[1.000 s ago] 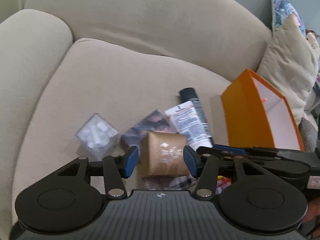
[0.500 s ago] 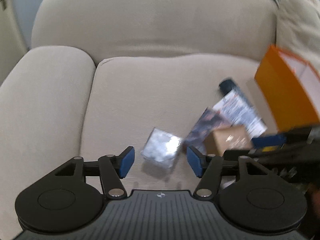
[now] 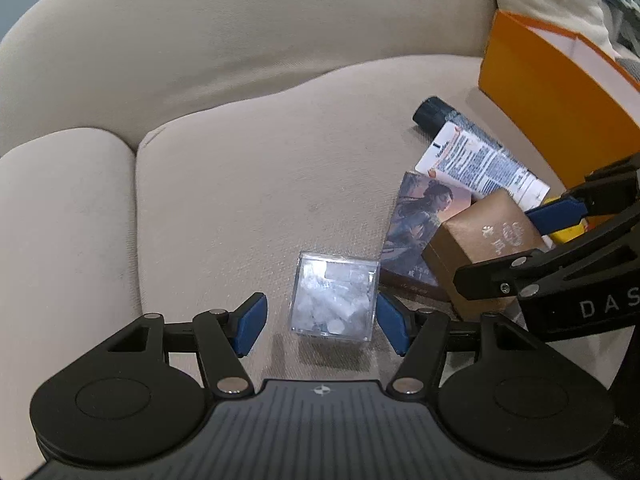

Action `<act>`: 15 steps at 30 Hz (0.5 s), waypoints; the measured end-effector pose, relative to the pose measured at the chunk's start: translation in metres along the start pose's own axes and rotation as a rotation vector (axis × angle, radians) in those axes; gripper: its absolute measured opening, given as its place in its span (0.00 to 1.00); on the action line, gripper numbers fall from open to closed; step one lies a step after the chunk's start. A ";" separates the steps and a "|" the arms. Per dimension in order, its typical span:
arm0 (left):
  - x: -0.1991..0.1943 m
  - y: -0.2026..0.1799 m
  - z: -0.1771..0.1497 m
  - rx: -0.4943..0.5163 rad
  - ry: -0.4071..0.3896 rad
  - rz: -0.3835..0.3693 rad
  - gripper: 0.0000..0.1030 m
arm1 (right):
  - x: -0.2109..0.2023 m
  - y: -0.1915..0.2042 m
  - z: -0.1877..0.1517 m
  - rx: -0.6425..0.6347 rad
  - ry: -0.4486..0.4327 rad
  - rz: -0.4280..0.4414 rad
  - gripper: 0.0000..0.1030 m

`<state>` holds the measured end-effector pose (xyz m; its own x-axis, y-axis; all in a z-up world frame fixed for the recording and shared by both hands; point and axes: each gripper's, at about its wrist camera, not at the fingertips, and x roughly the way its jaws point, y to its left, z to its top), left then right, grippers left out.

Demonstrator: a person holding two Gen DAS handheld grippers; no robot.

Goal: Organize rigid objects
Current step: 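Grasp the gold-brown box with the right tool while the left tool grasps the clear cube box, then carry the gold-brown box and clear cube box into the shoebox and release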

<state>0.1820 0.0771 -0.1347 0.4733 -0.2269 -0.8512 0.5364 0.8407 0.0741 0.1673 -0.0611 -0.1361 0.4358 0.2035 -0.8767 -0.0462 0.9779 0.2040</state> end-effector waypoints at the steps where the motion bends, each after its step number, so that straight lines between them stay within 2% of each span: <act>1: 0.002 0.000 0.000 0.006 0.000 -0.011 0.68 | 0.001 0.000 0.000 0.001 0.003 -0.002 0.63; 5: 0.009 -0.003 0.001 0.035 0.020 -0.039 0.52 | 0.002 -0.002 -0.001 0.008 0.008 0.005 0.63; 10: 0.007 -0.010 0.001 0.055 0.004 -0.012 0.51 | 0.001 -0.002 -0.004 -0.017 0.010 0.018 0.62; 15: -0.014 -0.014 0.003 -0.033 -0.030 -0.011 0.51 | -0.010 -0.008 -0.006 -0.018 -0.007 0.039 0.62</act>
<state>0.1699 0.0668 -0.1223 0.4886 -0.2505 -0.8358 0.5185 0.8538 0.0472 0.1577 -0.0709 -0.1314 0.4398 0.2414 -0.8650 -0.0794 0.9699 0.2304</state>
